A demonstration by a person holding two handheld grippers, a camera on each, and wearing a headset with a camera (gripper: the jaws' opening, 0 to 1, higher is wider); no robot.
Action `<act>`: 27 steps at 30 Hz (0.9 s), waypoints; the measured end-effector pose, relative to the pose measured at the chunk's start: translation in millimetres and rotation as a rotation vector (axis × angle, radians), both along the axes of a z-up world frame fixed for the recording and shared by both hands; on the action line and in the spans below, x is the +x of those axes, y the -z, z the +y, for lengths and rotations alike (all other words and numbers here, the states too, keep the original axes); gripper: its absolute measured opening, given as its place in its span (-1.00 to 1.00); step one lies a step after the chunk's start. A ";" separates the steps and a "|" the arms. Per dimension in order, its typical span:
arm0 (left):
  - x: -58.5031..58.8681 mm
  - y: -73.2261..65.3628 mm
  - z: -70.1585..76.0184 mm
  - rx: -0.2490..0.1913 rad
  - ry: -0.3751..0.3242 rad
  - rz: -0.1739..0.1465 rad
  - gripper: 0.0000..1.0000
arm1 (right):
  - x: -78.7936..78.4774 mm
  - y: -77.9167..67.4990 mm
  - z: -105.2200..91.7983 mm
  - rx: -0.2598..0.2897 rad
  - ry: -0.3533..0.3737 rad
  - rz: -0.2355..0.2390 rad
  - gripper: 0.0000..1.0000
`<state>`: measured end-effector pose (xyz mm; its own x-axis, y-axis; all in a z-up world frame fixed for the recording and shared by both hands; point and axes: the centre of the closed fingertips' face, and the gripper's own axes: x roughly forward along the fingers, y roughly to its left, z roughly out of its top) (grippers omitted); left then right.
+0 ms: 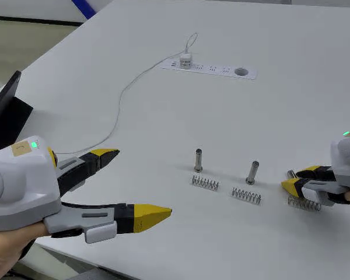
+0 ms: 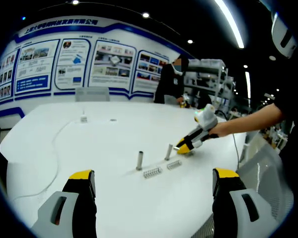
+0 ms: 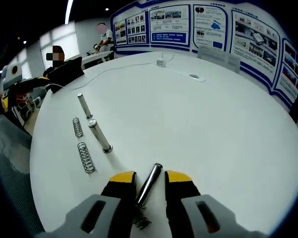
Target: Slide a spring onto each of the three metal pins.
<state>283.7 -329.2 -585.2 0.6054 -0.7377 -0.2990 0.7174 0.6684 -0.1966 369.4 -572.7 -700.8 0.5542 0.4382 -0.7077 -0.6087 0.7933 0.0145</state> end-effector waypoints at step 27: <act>-3.7 0.4 -1.0 0.003 -0.002 0.006 0.98 | 9.3 -1.0 -2.2 -0.006 0.051 0.030 -0.74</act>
